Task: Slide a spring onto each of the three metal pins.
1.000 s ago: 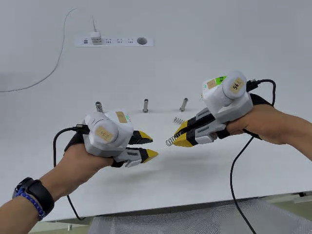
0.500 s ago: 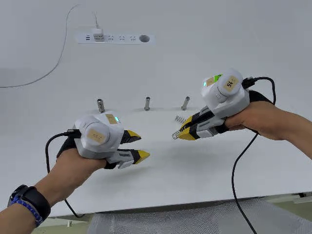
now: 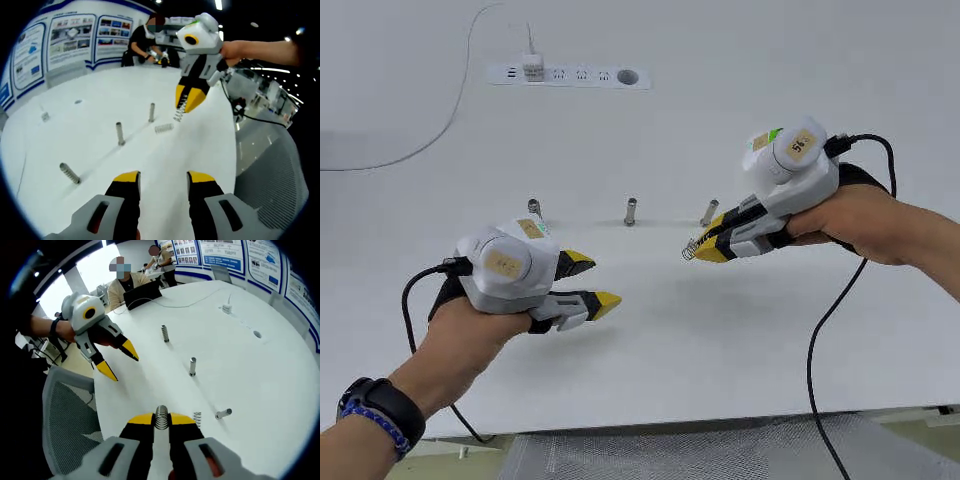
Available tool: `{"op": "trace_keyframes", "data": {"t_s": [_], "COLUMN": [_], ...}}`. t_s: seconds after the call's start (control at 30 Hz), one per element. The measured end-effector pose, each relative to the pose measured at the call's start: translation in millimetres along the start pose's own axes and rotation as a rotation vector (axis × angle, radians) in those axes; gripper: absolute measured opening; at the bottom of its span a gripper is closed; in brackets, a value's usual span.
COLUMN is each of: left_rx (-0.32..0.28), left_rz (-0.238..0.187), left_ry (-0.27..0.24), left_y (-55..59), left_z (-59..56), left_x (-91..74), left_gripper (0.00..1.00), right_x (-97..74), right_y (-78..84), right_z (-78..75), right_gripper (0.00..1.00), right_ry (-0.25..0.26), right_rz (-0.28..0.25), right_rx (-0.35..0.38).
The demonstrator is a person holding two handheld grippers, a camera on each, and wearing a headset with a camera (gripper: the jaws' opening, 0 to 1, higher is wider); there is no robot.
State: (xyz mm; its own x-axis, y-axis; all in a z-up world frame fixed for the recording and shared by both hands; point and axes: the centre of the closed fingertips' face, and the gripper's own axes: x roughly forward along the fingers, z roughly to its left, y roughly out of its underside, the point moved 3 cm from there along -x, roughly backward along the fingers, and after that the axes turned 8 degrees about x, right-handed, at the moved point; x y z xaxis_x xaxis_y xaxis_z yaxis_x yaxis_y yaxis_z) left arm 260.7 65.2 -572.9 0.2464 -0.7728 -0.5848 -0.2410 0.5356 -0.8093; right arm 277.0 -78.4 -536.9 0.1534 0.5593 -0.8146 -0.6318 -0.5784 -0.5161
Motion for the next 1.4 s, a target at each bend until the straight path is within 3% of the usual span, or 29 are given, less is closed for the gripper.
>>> {"op": "trace_keyframes", "data": {"t_s": [0.4,0.97,1.4], "left_rx": [-0.038,-0.068,-0.085], "left_rz": [0.019,-0.005,0.001], "left_ry": [-0.064,-0.122,-0.146], "left_y": [14.2,7.1,11.1], "left_z": [12.6,24.8,25.7], "left_x": [-9.4,-21.8,-30.8], "left_gripper": [0.48,0.55,0.59], "right_x": [6.9,17.1,28.9], "right_y": [-17.1,-30.3,-48.9], "right_z": [-16.5,-38.6,-46.0], "right_gripper": [0.12,0.12,0.12], "right_ry": [0.024,0.024,0.017], "right_rz": [0.008,0.035,0.052], "right_rx": [-0.022,-0.047,-0.079]}}
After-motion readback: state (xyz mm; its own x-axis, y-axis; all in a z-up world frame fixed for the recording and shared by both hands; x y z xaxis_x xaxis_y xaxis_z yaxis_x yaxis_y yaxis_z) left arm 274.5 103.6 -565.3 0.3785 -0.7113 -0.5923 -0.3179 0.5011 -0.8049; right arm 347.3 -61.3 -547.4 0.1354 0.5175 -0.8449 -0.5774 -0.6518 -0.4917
